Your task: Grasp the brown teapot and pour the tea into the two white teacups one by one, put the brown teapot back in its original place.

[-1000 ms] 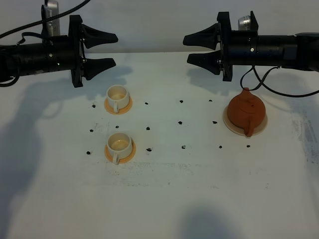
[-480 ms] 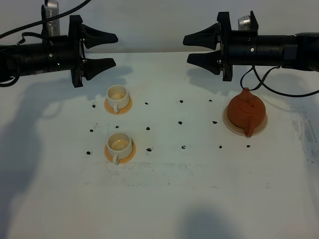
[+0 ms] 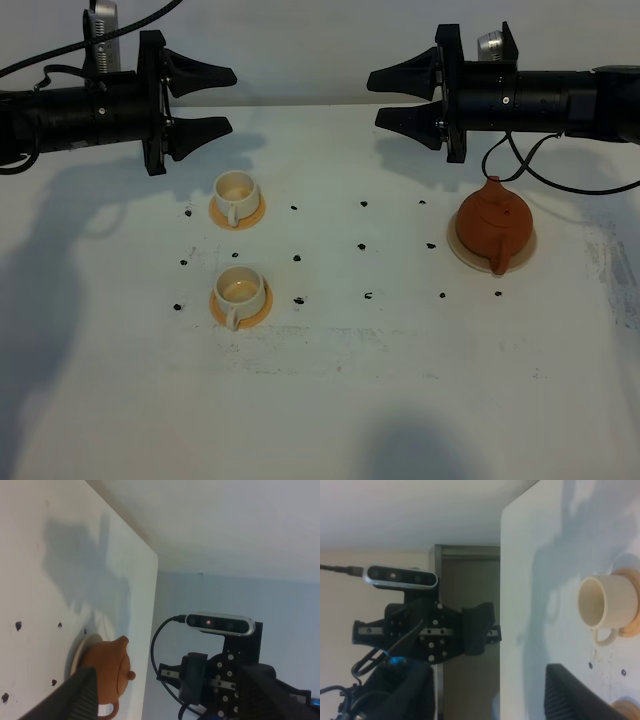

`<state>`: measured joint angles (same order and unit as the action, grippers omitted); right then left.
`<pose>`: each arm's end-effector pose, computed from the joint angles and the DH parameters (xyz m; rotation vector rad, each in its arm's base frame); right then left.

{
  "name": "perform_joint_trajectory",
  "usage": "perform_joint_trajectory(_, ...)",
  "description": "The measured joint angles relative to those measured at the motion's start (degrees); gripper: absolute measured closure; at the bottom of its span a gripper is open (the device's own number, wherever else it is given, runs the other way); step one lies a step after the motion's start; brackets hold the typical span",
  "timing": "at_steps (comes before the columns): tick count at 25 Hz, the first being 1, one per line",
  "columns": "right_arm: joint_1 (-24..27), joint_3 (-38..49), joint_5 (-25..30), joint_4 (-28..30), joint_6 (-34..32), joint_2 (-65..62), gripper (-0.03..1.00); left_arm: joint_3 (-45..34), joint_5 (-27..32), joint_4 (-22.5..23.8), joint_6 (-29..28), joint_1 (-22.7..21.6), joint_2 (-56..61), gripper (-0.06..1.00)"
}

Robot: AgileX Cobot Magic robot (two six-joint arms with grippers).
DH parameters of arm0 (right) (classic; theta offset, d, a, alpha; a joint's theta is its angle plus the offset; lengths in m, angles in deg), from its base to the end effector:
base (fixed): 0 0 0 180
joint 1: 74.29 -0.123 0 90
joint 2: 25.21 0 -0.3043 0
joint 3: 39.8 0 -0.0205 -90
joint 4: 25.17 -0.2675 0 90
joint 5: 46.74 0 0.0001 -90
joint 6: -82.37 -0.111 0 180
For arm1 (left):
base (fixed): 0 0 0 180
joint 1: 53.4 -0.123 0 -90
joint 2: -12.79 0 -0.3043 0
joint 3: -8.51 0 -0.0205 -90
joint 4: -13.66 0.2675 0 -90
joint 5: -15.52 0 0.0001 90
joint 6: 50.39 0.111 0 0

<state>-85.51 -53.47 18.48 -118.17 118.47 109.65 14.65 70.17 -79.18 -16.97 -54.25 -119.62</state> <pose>0.4675 0.1954 0.1982 0.1063 2.2641 1.8731 0.4887 -0.0832 0.1716 -0.6075 2.2204 -1.6017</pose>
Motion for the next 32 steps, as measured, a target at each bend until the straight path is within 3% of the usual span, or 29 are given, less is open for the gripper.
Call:
perform_joint_trajectory(12, 0.00, 0.00, 0.00, -0.88, 0.42, 0.00, 0.49, 0.00, 0.00, 0.00, 0.60, 0.00, 0.00, 0.38)
perform_joint_trajectory(22, 0.00, 0.00, 0.00, -0.69, 8.25, 0.00, 0.49, 0.00, 0.59, 0.00, 12.70, 0.00, 0.00, 0.38)
perform_joint_trajectory(26, 0.00, 0.00, -1.91, 2.43, 12.26, -0.22, 0.49, 0.00, 1.39, 0.06, 20.31, 0.00, 0.00, 0.38)
perform_joint_trajectory(30, 0.00, 0.00, -7.77, 10.41, 13.39, -2.13, 0.49, 0.46, 1.52, 0.80, 25.56, 0.00, 0.00, 0.38)
perform_joint_trajectory(32, 0.00, 0.00, -11.40, 15.55, 13.30, -3.69, 0.49, 1.25, 1.19, 3.69, 27.16, 0.00, 0.33, 0.39)
